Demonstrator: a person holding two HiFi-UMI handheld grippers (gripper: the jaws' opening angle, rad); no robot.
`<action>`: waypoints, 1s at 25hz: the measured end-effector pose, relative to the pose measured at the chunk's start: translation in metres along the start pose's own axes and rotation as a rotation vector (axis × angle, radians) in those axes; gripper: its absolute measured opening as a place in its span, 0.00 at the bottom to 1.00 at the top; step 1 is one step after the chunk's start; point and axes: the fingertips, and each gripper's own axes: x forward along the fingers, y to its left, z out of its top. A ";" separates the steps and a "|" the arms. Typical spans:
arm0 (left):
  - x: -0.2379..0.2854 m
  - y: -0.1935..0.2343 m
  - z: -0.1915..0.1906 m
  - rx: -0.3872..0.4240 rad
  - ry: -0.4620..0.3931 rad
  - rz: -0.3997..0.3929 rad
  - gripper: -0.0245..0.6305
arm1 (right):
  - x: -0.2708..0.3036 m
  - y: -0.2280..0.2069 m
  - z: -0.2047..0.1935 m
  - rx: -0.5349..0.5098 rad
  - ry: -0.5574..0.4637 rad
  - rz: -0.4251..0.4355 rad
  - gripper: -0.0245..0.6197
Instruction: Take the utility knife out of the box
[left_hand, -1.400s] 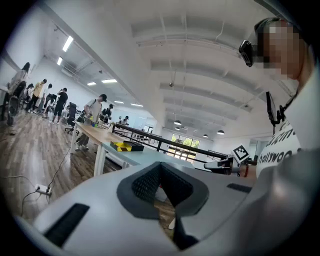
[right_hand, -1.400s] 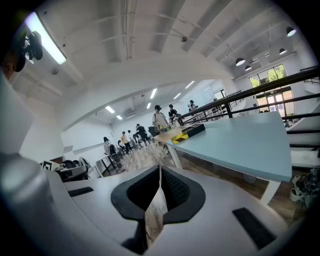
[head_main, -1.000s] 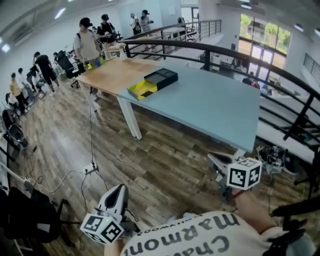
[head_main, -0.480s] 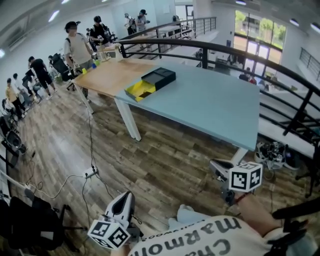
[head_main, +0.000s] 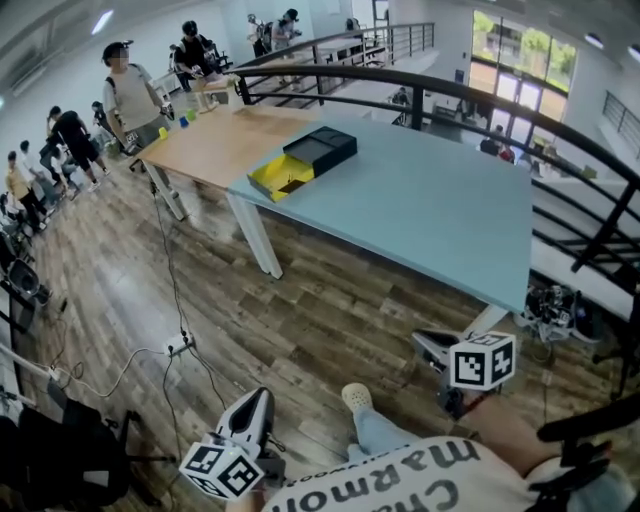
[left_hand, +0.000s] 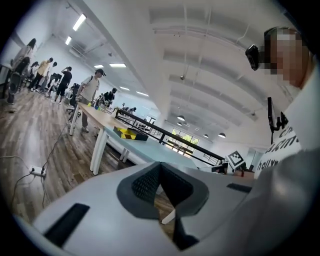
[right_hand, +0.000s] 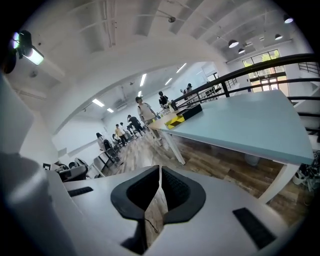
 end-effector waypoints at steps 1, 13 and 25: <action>0.007 0.003 0.005 0.004 -0.002 -0.002 0.04 | 0.009 -0.001 0.004 0.000 0.004 0.006 0.10; 0.069 0.069 0.058 -0.016 -0.038 0.084 0.04 | 0.126 -0.017 0.073 -0.051 0.055 0.075 0.10; 0.119 0.109 0.116 -0.032 -0.106 0.126 0.04 | 0.211 -0.011 0.139 -0.096 0.085 0.159 0.10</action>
